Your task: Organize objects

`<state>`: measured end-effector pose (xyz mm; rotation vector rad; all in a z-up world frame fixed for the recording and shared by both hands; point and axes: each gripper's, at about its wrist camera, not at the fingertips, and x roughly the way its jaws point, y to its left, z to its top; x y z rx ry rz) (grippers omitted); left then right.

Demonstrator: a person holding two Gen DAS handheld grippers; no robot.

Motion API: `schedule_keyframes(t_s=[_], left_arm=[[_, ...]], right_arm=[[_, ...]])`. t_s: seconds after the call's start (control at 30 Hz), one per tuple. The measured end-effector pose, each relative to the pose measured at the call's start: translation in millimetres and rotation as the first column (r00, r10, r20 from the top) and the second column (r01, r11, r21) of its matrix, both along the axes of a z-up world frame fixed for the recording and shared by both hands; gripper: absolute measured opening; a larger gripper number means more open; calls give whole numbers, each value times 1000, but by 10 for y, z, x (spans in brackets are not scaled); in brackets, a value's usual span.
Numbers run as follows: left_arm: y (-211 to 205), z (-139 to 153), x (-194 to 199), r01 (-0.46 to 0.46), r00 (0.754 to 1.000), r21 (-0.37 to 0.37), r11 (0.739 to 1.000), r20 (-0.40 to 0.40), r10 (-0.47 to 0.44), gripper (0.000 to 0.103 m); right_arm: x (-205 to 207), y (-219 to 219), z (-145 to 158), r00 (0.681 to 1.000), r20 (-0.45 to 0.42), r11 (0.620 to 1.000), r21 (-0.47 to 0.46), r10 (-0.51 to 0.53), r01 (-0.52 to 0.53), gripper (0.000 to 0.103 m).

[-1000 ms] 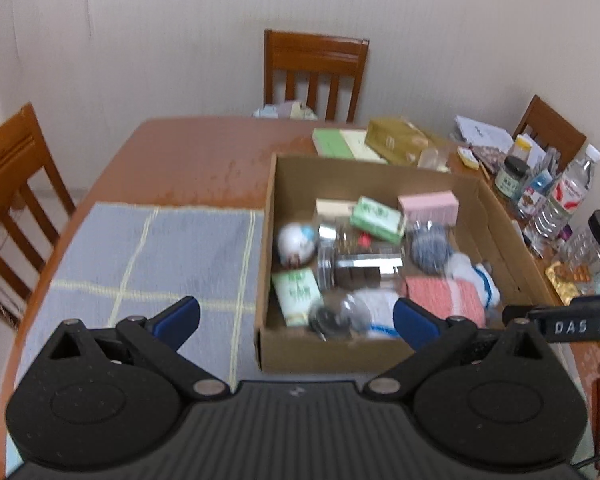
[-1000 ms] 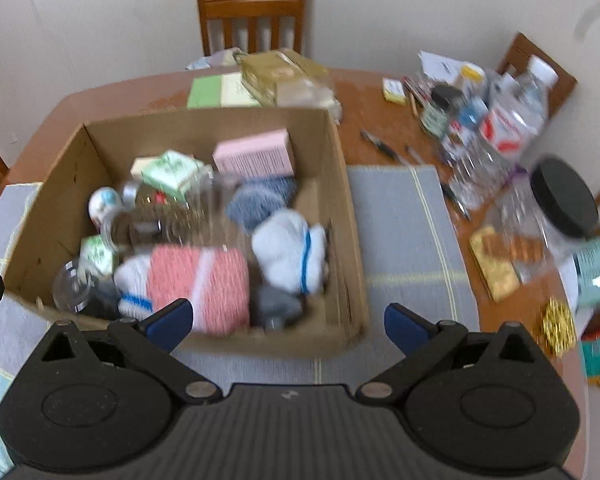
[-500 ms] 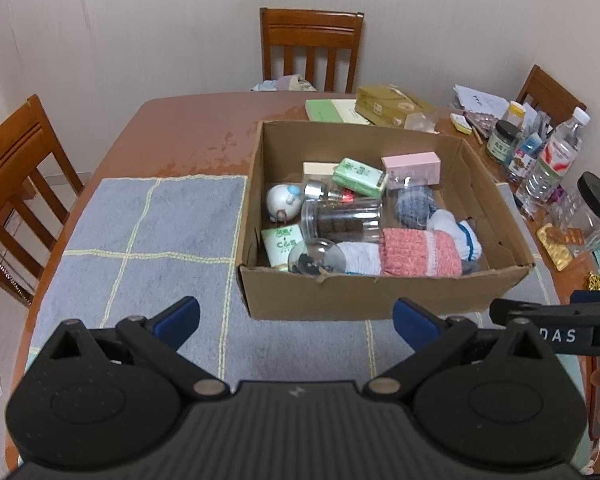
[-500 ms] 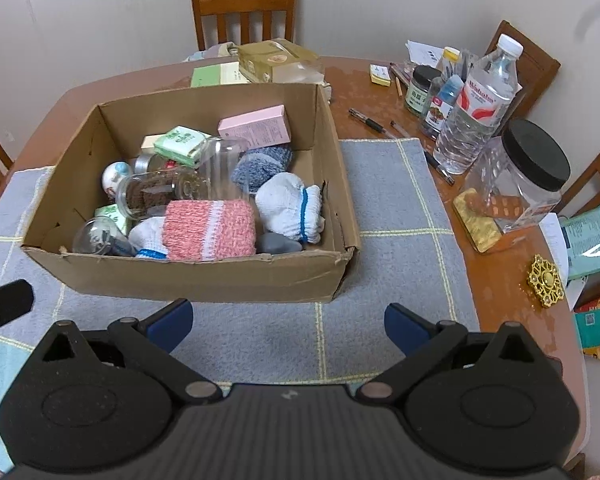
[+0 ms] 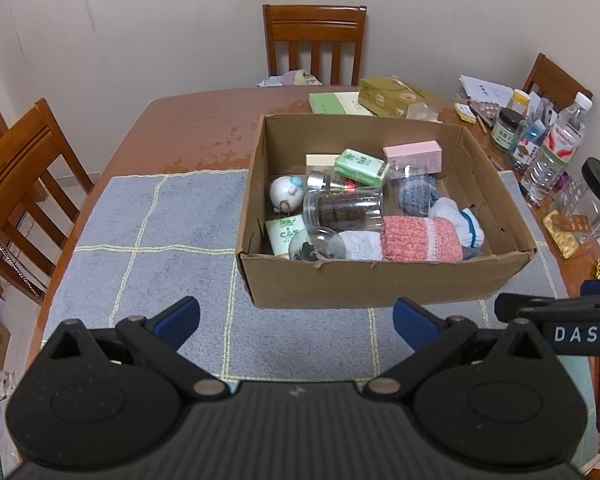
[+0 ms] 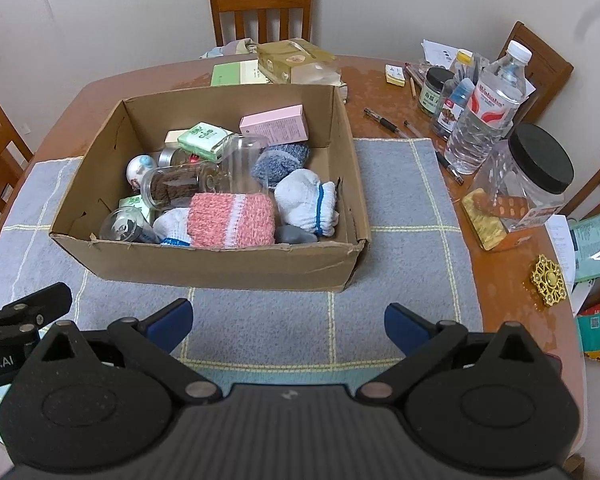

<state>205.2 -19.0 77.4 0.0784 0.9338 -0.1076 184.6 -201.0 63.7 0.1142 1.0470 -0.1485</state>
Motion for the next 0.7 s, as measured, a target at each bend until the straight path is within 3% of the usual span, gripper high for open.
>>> schedule_keyframes(t_s=[0.7], left_arm=[[-30,-64,4,-4,1000,-8,1000,-6,4,102]], right_arm=[[-8,2,-29,1000,3,1000,3,-9,9,103]])
